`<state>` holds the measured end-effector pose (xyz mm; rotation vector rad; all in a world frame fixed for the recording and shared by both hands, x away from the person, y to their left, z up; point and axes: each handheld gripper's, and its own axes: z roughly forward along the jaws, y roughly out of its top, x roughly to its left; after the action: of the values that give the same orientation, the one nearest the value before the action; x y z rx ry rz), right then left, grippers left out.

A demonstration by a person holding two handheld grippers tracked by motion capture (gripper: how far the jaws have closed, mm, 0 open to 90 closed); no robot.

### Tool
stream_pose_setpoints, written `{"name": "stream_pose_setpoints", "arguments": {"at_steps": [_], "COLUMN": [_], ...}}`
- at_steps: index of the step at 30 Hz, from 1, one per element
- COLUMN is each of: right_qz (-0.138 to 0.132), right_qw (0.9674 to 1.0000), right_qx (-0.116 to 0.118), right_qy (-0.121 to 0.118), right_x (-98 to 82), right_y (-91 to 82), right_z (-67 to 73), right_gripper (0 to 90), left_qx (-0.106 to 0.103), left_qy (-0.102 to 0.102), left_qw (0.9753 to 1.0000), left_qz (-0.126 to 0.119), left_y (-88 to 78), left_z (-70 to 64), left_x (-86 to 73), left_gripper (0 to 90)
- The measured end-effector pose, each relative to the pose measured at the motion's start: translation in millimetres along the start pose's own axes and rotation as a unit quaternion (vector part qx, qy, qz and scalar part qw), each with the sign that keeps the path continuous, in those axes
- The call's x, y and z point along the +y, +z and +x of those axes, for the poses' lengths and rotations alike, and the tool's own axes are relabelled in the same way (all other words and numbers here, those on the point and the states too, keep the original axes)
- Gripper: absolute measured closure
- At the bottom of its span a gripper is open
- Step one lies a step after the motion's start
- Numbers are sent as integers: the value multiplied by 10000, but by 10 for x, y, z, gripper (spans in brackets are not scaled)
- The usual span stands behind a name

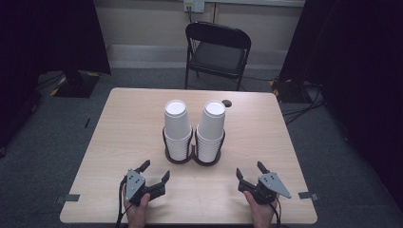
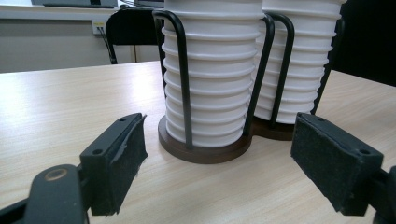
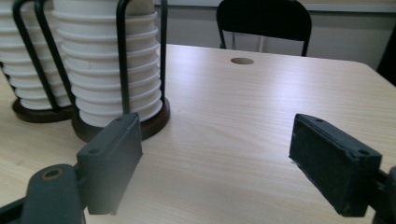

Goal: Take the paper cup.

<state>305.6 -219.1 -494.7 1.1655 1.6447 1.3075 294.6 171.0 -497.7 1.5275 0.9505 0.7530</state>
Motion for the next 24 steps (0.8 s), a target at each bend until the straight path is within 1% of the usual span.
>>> {"name": "stream_pose_setpoints", "arguments": {"at_steps": [3,4,6,10,11,12,13,16,17,19,20,22,23,24], "right_qz": [11,54,113,113,110,122,97,105,38,10,-52,-132,-132,-166], "right_qw": [10000,9999,9998,9997,9997,9995,9994,9993,9989,9988,9979,9970,9970,9960], "right_qx": [26,97,128,201,233,275,318,366,460,497,648,763,763,869], "right_qy": [37,5,-29,1,33,48,67,60,27,31,19,32,32,131], "right_x": [0,5,9,11,14,20,26,53,94,113,166,201,201,235], "right_y": [-2,9,21,18,22,26,32,30,12,3,-13,-8,-8,1], "right_z": [-4,7,17,23,23,22,23,38,60,69,87,100,100,109], "right_gripper": [180,209,222,226,227,227,228,236,287,286,300,301,301,311], "left_qx": [-51,-38,-47,-102,-102,-80,-55,-58,-44,-39,-60,-89,-89,-97], "left_qy": [-3,-18,-11,35,35,-8,3,-5,-34,-26,22,34,34,50], "left_qw": [10000,10000,10000,9999,9999,10000,10000,10000,10000,10000,10000,10000,10000,9999], "left_qz": [-2,8,12,28,28,3,1,-10,8,18,2,-25,-25,-9], "left_y": [2,3,3,3,3,4,-1,-3,3,4,-2,-4,-4,-3], "left_z": [3,3,3,8,8,3,7,10,6,5,7,2,2,1], "left_x": [1,1,2,3,3,2,1,0,2,3,1,-1,-1,0], "left_gripper": [176,176,176,176,175,175,175,175,175,175,175,174,173,173]}}
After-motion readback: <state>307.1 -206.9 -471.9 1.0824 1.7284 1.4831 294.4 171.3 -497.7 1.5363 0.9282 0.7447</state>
